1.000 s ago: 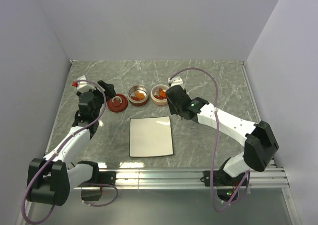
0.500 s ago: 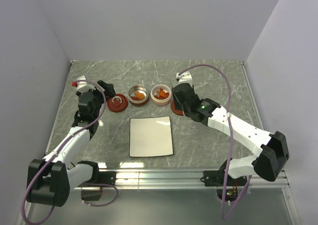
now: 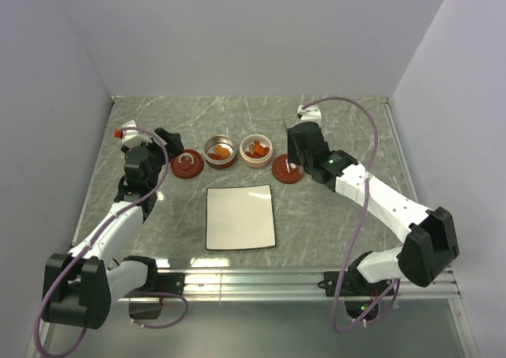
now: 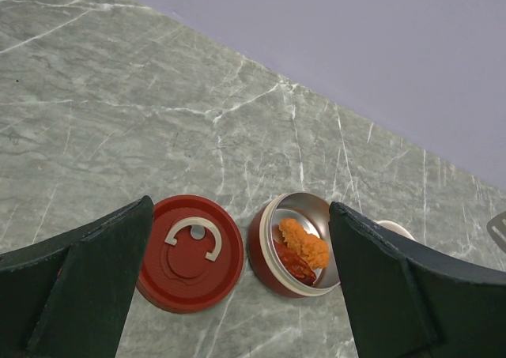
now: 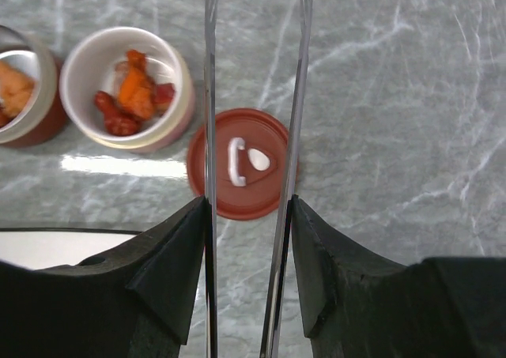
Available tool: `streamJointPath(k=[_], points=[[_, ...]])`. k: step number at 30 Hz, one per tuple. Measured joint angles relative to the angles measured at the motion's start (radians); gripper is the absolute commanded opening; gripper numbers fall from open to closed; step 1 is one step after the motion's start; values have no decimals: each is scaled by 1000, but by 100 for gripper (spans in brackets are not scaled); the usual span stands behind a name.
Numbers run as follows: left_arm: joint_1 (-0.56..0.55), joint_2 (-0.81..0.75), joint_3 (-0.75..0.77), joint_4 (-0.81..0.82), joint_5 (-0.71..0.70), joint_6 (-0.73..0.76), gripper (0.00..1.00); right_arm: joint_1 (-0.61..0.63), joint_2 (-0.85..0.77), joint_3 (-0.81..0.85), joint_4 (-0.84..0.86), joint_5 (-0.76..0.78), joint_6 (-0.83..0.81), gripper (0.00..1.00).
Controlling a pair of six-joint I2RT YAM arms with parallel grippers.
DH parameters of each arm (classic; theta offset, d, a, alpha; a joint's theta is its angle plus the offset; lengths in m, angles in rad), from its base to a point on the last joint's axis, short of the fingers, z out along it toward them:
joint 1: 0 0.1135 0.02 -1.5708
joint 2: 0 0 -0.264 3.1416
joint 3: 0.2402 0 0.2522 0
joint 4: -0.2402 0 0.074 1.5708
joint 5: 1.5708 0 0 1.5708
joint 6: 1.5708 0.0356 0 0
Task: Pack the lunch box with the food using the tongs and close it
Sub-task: Put down the clamp
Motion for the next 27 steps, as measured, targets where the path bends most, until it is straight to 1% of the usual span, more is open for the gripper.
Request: streamJointPath(k=[12, 21, 27], points=[[0, 2, 0, 1, 1, 0, 100, -128, -43, -181, 14, -28, 52, 53], [0, 0, 0, 1, 5, 0, 99, -189, -48, -247, 19, -62, 82, 53], [0, -4, 0, 2, 9, 0, 100, -216, -27, -249, -1, -54, 111, 53]])
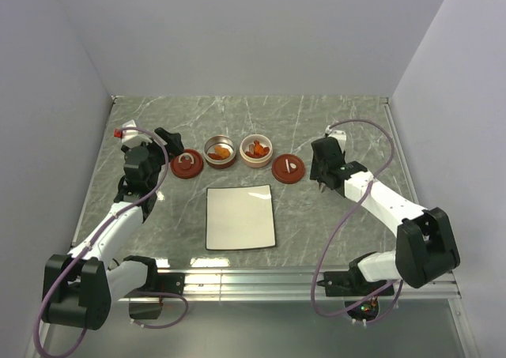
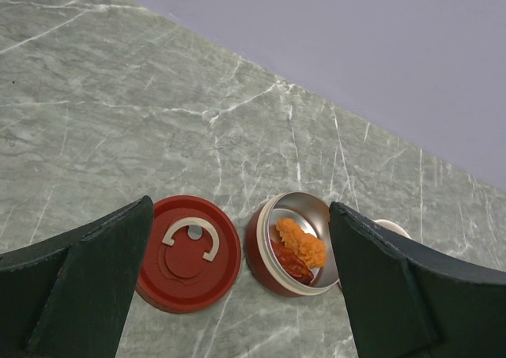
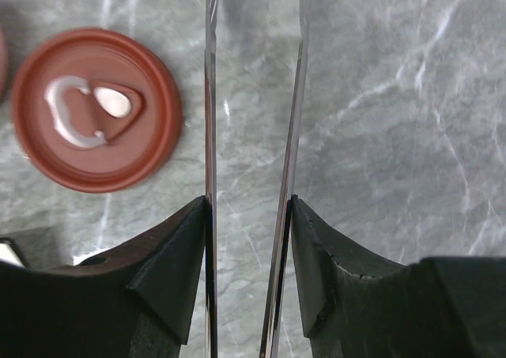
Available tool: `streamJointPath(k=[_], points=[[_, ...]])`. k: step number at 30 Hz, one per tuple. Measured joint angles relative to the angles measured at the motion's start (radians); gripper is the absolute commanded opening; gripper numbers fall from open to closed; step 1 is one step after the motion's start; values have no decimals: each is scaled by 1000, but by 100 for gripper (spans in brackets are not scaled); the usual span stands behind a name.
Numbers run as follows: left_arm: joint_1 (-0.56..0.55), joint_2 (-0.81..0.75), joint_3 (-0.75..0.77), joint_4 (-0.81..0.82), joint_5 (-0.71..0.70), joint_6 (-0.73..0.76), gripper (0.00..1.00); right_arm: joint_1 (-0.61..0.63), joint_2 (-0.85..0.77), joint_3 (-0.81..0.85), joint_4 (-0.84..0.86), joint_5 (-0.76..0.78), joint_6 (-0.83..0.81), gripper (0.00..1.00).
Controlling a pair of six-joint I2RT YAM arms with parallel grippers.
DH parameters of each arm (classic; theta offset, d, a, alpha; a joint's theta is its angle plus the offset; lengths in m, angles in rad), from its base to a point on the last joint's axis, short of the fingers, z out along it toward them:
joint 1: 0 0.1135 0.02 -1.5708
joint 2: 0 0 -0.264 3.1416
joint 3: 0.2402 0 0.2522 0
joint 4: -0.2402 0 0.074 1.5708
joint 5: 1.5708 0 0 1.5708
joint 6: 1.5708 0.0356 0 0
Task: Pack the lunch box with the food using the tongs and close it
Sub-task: Put down the clamp
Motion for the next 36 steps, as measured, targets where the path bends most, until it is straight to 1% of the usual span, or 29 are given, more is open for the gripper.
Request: streamJointPath(k=[6, 15, 22, 29, 32, 36], points=[[0, -17, 0, 0, 0, 0, 99, 0, 49, 0, -57, 16, 34, 53], [0, -32, 0, 0, 3, 0, 100, 12, 31, -77, -142, 31, 95, 53], [0, -33, 0, 0, 7, 0, 100, 92, 3, -109, -169, 15, 125, 53], [0, -40, 0, 0, 8, 0, 100, 108, -2, -109, -171, 11, 135, 56], [0, -43, 0, 0, 8, 0, 99, 108, -2, -109, -172, 10, 141, 60], [0, -45, 0, 0, 7, 0, 99, 108, 0, -109, -175, 10, 145, 61]])
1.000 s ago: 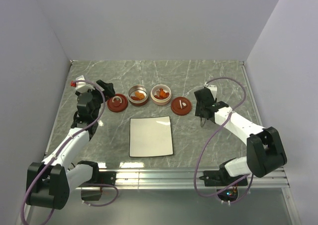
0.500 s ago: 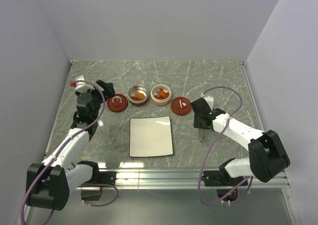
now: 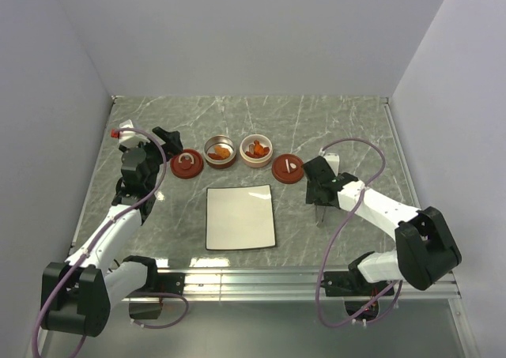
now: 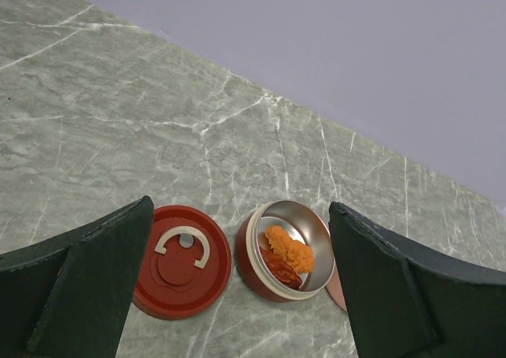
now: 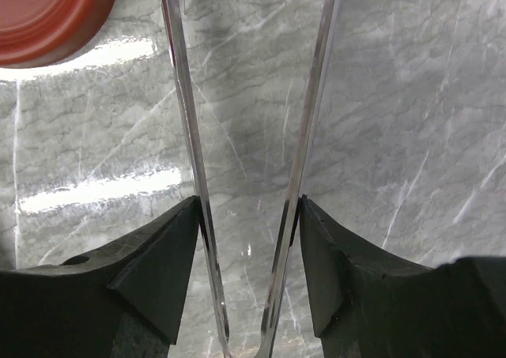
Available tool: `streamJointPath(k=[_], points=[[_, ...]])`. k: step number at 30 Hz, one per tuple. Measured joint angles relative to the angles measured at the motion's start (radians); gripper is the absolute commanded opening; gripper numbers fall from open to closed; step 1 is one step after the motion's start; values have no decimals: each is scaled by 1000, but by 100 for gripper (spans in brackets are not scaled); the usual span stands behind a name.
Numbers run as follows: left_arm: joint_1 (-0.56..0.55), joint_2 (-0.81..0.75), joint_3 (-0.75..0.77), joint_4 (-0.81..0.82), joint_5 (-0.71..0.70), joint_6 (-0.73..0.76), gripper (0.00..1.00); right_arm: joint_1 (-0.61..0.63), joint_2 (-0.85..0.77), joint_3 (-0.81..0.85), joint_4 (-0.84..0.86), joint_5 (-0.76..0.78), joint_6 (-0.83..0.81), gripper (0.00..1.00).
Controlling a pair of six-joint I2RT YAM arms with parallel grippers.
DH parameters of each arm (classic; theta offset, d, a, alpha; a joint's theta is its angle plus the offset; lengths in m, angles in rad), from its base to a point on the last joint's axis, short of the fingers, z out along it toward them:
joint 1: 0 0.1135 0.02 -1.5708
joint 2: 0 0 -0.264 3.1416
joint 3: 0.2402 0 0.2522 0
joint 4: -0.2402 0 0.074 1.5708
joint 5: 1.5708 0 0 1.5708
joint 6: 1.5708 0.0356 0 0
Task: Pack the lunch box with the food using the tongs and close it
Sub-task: Put down the clamp
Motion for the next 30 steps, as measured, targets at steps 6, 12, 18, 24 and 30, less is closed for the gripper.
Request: streamJointPath(k=[6, 12, 18, 24, 30], points=[[0, -7, 0, -1, 0, 0, 99, 2, 13, 0, -9, 1, 6, 66], [0, -11, 0, -1, 0, 0, 100, 2, 12, 0, -11, 1, 8, 69], [0, -13, 0, -1, 0, 0, 100, 8, 8, 0, -19, 11, 16, 71], [0, -13, 0, -1, -1, 0, 100, 22, -59, 1, -25, 70, 11, 70], [0, -24, -6, 2, 0, 0, 99, 66, -216, -24, 174, 125, -81, 71]])
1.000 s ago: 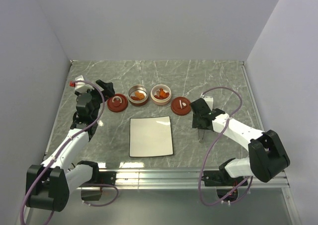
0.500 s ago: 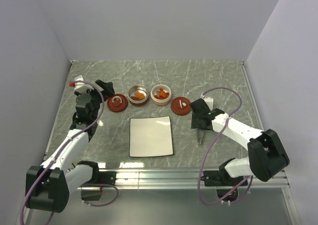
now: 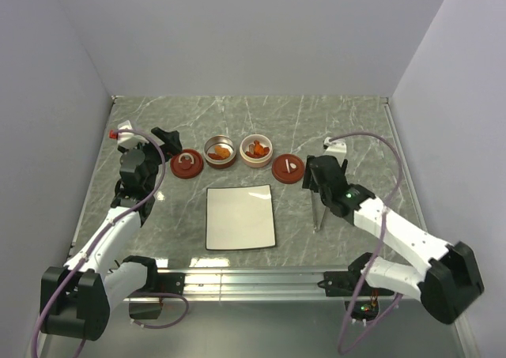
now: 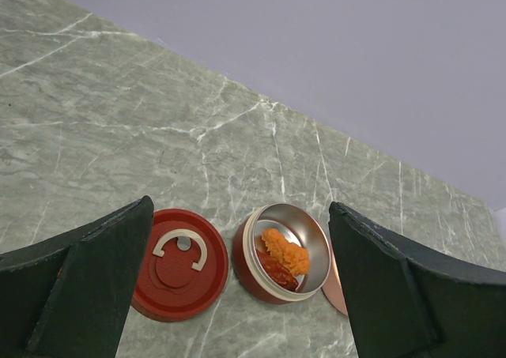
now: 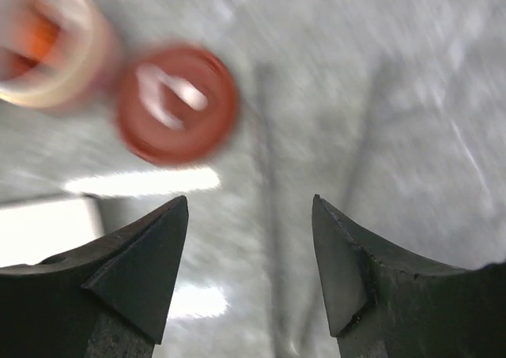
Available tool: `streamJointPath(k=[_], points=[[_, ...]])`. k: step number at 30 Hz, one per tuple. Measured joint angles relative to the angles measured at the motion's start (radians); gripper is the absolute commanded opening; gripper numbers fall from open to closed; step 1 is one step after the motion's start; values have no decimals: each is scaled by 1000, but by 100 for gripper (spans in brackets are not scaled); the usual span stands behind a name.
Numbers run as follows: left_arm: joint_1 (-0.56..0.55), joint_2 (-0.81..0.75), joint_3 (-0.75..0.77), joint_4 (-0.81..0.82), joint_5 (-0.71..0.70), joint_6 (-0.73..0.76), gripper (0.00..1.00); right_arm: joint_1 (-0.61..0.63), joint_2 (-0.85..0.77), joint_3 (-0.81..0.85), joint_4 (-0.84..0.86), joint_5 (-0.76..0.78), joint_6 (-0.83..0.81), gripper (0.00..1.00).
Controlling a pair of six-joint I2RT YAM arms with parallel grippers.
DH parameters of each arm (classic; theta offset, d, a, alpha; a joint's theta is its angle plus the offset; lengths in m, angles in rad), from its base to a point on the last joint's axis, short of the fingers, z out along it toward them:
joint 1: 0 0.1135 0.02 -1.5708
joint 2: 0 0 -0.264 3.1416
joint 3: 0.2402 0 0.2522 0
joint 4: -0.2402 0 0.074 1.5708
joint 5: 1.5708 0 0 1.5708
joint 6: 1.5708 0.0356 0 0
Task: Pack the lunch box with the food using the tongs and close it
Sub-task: Put down the clamp, then pick up the lid of the lunch box with the right arm
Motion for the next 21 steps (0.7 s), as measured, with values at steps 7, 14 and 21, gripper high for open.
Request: streamJointPath(k=[7, 14, 21], points=[[0, -3, -1, 14, -1, 0, 99, 8, -97, -53, 325, -68, -119, 71], [0, 13, -1, 18, -6, 0, 99, 8, 269, 227, 333, -115, -168, 66], [0, 29, -1, 21, -7, 0, 99, 8, 549, 369, 254, -166, -194, 62]])
